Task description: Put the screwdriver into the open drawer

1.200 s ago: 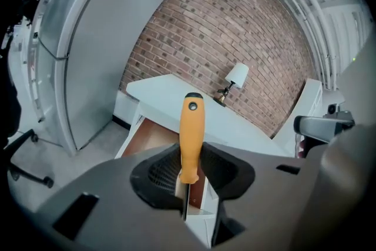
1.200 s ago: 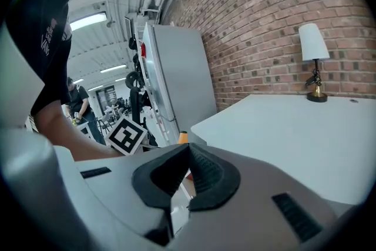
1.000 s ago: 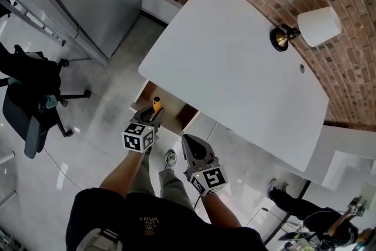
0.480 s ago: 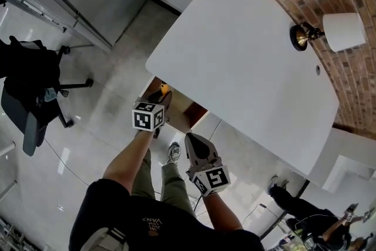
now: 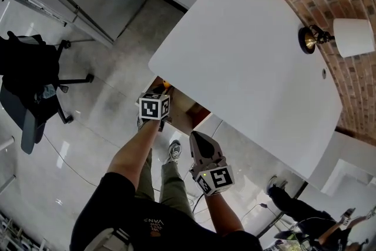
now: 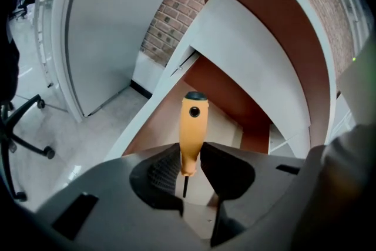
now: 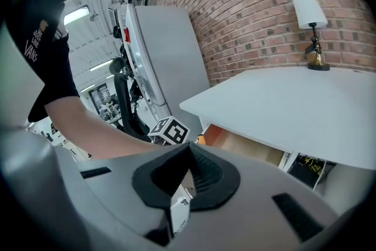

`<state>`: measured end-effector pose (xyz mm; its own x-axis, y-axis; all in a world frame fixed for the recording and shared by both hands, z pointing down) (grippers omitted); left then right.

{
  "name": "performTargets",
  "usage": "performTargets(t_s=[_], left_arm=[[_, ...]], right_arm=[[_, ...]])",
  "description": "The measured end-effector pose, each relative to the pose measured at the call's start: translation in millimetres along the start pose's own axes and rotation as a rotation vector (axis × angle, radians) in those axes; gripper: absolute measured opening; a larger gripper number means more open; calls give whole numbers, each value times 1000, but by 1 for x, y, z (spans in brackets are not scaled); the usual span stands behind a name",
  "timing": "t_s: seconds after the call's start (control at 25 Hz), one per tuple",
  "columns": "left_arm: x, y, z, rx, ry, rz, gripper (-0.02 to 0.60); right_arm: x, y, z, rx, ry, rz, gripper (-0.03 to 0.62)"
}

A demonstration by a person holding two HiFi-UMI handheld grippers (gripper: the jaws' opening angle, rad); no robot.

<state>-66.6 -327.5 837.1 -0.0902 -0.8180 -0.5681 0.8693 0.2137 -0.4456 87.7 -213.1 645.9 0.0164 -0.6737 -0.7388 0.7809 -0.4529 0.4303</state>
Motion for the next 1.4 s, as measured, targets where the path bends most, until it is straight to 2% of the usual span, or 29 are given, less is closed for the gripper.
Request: performTargets(t_s=[0.44,0.88,1.28,1.4], left_arm=[[-3,-11,15,67,-121,-33,107],[-2,-22,12,90,-97,-127,107],[-1,-22,7,99,-76,-129,107],[1,-21,-1,118,-57,-106,107]], right_arm=[[-9,-1,2,-16,-25,17,-6],[-5,-3,2,-22,-12,13,-6],[-4,-2,-3,-31,-14,11,-6],[-2,-3,-5,-28,-11,10,-6]])
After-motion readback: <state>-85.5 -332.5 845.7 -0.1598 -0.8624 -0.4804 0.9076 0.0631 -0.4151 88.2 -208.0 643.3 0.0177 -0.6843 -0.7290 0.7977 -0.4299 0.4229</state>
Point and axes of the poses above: the fingertips, and each gripper's own axes: z forward along the fingers, y to its right, x out of its top, the point moved 7 cm from there along -z, backward along the fingers, and after that the axes turned 11 degrees about z, right-handed, at the moved point
